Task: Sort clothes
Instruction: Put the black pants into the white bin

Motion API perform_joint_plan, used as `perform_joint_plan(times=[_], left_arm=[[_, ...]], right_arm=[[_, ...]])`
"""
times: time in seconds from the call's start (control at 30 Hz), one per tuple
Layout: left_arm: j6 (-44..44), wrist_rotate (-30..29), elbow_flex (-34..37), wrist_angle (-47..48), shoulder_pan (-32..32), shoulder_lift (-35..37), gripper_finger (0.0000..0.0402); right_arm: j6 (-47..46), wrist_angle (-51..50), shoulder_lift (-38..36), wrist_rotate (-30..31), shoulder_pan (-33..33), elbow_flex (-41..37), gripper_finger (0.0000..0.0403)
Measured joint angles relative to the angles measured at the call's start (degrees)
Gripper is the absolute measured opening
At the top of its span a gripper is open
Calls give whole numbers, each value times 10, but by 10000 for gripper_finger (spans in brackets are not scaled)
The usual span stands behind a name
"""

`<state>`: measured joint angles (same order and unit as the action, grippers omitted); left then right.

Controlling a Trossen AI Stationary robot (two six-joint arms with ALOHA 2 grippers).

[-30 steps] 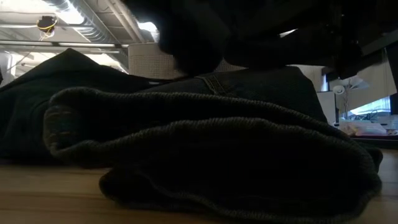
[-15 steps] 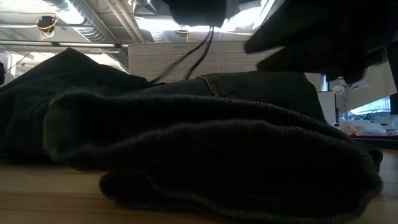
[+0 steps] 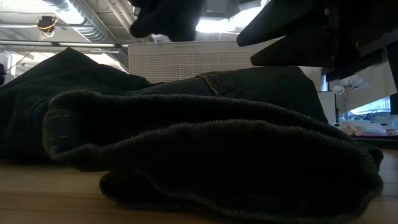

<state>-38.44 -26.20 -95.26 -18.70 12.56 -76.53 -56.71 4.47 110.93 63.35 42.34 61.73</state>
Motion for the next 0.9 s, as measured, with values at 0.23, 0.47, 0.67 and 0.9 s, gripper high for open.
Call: perform_joint_plan(times=[0.23,0.47,0.67,0.9], left_arm=[[106,64,3,82,58,-48,26],[189,125,0,189,99,-92,24],[241,146,3,330,111,-147,38],[241,144,3,500,105,-206,44]], right_arm=[[0,0,0,0,0,0,188],[1,-1,0,0,0,0,188],[1,-1,0,0,0,0,188],[1,0,0,0,0,0,188]])
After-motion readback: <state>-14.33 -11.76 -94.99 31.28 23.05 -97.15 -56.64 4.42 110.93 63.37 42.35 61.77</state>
